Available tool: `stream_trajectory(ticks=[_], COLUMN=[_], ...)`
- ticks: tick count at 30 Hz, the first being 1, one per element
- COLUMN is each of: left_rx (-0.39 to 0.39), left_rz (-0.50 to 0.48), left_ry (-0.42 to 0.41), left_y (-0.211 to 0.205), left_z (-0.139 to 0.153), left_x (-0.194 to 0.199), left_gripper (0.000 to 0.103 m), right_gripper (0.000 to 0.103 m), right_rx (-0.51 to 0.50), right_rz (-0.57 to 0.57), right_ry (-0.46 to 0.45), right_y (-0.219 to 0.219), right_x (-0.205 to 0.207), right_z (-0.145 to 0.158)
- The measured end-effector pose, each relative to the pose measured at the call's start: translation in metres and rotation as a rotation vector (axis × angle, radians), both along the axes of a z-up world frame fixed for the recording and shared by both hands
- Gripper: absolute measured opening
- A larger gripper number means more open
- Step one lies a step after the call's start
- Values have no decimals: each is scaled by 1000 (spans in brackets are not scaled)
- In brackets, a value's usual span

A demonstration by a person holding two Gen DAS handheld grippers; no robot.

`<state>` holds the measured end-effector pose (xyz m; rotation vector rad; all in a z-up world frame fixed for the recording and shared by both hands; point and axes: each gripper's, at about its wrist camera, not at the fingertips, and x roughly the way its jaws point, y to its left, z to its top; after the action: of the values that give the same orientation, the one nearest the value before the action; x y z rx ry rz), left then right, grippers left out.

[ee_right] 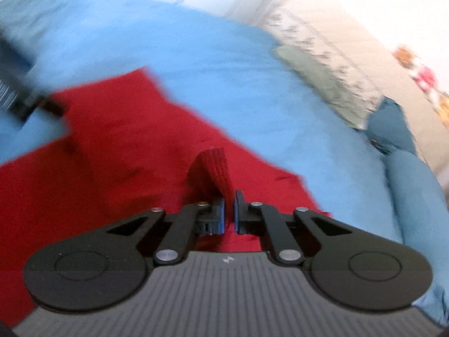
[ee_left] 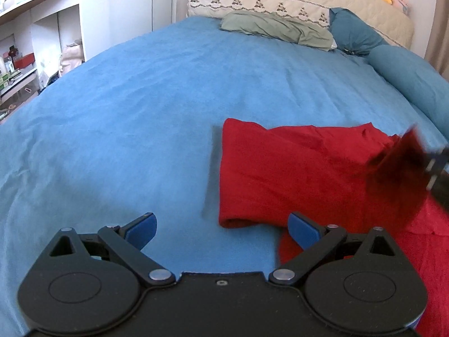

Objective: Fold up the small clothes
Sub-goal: 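Grasp the sweater side edge with the right gripper, fold it inward, release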

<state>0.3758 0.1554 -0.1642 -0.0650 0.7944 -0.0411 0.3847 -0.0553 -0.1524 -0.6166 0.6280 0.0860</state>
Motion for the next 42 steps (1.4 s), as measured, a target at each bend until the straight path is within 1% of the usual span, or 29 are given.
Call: stream_trajectory(ticks=[4,7,10,13,16,19,23,25,27,29,30,31,32,33,34,37,38,40,42], left_rx=[-3,9,17,28,51,79,64,78,90,89,89,86,83,82,82,70,61,35,12], left_rz=[-13,-30,-52,-69,-90,-102,-106,-112,-118,-118,-117,-116,-118,-121,-124,-140,-148,-170,-198], left_ry=[22,19,27,47,61,60,56,53,56,65,68,68,63,57,50,21,9,-8,-15], left_y=[-5,-13,-24,-34,-43,-51,-55,-60,-63,-64,-64,-64,-64,-66,-66,-72,-75,-83,-93], left_z=[-4,-3,-6,-12,-17,-18,-14,-13,-15,-16,-16,-14,-12,-10,-6,4,8,14,17], left_x=[1,2,5,10,15,17,18,20,21,22,22,21,20,20,18,17,18,21,28], left_gripper=[102,102,102,102,102,102,102,102,102,102,102,102,102,102,102,102,102,102,102], right_gripper=[21,21,21,21,21,21,21,21,21,23,27,46,74,85,93,94,97,101,101], right_rx=[5,18,49,114,190,212,272,288,281,294,296,289,274,251,236,269,281,332,427], right_rz=[-106,-170,-269,-385,-476,-493,-520,-538,-548,-562,-575,-599,-634,-683,-709,-707,-689,-620,-539], right_ry=[-105,-136,-146,-101,-39,-36,-72,-60,-44,-43,-43,-37,-27,-26,-38,-89,-115,-147,-135], right_y=[-44,-80,-117,-155,-188,-203,-211,-211,-212,-216,-218,-218,-218,-218,-218,-216,-214,-210,-208], right_x=[6,7,0,-7,-10,-19,-29,-32,-36,-43,-46,-48,-49,-51,-58,-75,-80,-85,-82], right_z=[29,42,46,32,9,-5,-5,-11,-20,-24,-26,-28,-31,-32,-31,-23,-20,-13,-11])
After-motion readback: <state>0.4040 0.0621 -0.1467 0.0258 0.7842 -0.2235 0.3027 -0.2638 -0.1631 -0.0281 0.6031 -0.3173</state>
